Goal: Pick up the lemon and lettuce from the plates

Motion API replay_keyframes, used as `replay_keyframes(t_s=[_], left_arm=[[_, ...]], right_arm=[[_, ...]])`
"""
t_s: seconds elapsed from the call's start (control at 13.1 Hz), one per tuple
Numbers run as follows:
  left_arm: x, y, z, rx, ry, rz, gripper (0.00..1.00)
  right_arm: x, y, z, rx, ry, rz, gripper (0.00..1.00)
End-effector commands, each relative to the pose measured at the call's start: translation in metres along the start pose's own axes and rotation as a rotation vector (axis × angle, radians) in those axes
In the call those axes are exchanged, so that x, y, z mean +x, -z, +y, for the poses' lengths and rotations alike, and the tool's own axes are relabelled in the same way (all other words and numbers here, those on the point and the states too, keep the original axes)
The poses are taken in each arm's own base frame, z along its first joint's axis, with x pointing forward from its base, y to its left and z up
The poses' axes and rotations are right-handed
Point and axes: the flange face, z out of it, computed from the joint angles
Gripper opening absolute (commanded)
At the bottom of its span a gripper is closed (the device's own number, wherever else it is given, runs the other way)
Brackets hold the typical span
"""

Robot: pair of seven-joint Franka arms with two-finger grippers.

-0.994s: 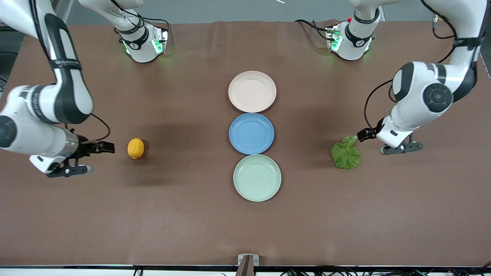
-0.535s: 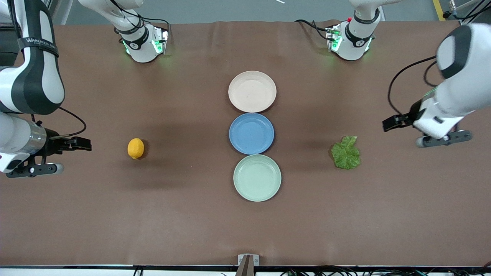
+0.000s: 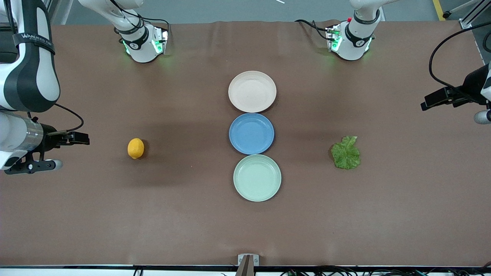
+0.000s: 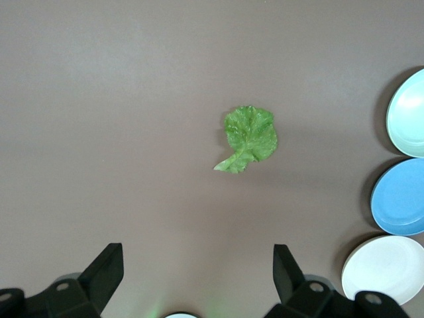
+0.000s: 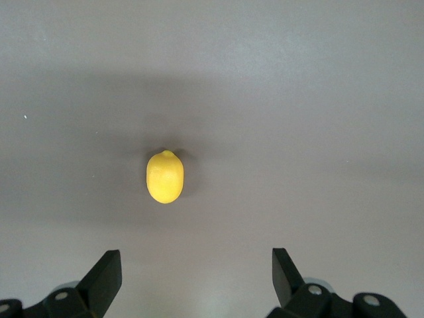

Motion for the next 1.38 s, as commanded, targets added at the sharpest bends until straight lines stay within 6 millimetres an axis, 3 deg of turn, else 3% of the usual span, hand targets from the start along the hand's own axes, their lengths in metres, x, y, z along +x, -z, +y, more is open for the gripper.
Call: replay_keyframes(t_s=[0.0,0.38,0.76,0.99,1.3], left_arm=[[-0.017,0.008,0.012,-0.002,-0.028,-0.013,0.99],[-0.022,0.013,0.022,0.003,-0.043,-0.002,1.0],[-0.023,0.015,0.023,0.005,-0.037,0.003,1.0],[-0.024,0.017,0.023,0.007,-0.04,0.006,1.0],[-0.028,0.026,0.021,0.004,-0.04,0.026,1.0]], right_arm=[[-0.021,0.032,-0.002,-0.003,-0.014,0.029,1.0],[-0.083,0.043,-0.01,-0.003,-0.015,0.084,1.0],[-0.126,0.044,-0.014,-0.004,-0.017,0.114,1.0],[-0.141,0.039,-0.016,-0.006,-0.017,0.14,1.0],[-0.143,0.041,-0.015,-0.003,-0.02,0.147,1.0]])
